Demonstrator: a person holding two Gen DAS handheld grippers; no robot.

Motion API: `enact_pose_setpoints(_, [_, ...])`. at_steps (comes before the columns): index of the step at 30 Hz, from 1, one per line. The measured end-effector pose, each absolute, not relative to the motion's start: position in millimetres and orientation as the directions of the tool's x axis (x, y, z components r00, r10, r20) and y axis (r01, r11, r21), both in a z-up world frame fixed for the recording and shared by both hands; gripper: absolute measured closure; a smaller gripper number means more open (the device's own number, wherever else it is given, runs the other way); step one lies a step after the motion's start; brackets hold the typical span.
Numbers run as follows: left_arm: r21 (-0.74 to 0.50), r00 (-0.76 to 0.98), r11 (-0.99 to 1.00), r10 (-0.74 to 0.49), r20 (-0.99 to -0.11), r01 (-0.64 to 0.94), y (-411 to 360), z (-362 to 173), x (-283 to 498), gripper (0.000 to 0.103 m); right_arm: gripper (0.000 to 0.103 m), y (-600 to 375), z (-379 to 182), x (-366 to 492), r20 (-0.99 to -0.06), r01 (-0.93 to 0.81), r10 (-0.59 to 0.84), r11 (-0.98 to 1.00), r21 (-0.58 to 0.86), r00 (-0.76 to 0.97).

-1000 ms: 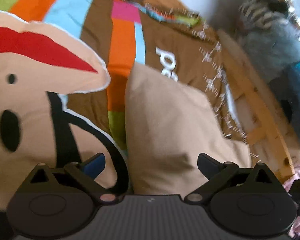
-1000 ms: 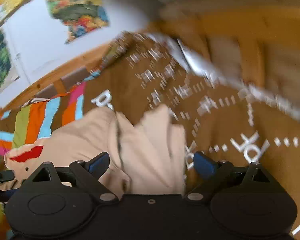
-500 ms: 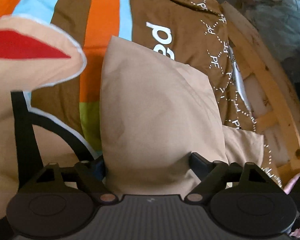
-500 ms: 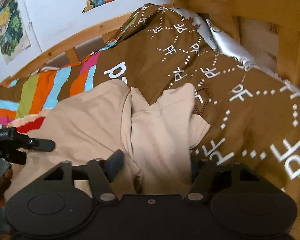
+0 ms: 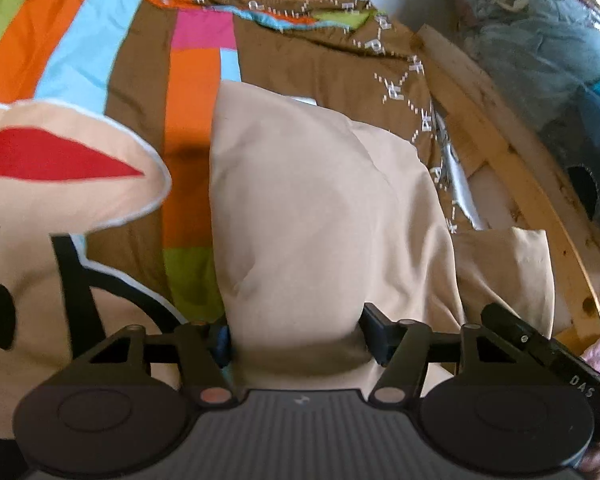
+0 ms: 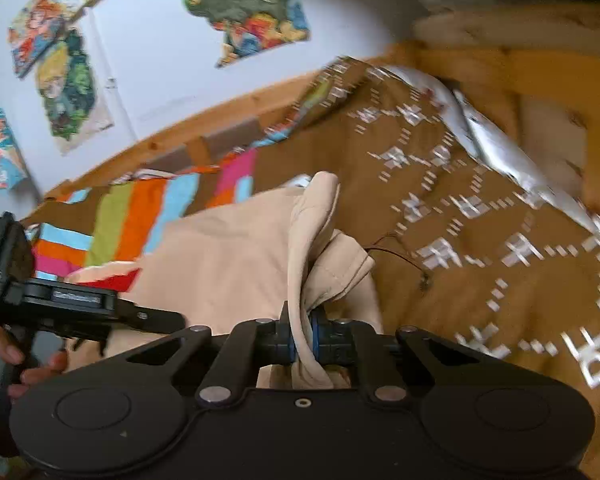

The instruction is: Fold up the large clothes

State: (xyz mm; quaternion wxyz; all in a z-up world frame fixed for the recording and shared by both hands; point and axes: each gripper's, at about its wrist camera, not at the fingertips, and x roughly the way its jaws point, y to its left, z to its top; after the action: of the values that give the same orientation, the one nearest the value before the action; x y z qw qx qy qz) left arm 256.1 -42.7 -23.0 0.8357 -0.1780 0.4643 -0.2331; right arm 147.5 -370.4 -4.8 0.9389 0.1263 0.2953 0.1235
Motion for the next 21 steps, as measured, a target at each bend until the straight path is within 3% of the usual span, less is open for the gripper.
enact_pose_setpoints(6, [-0.493, 0.554, 0.849, -0.507, -0.66, 0.19, 8, 18, 264, 0.038, 0.096, -341, 26, 159, -0.462, -0.243, 0.374, 0.916, 0.319, 0.804])
enact_pose_setpoints(13, [-0.369, 0.617, 0.924, -0.346, -0.707, 0.095, 83, 51, 301, 0.038, 0.096, -275, 58, 214, -0.373, -0.392, 0.501, 0.858, 0.332, 0.781])
enact_pose_setpoints(17, [-0.332, 0.629, 0.942, -0.288, -0.722, 0.05, 113, 46, 331, 0.037, 0.096, -220, 54, 250, -0.333, -0.487, 0.582, 0.809, 0.33, 0.742])
enact_pose_setpoints(21, [-0.3, 0.588, 0.954, -0.254, -0.768, 0.021, 128, 6, 358, 0.035, 0.096, -184, 37, 293, -0.317, -0.512, 0.627, 0.772, 0.377, 0.712])
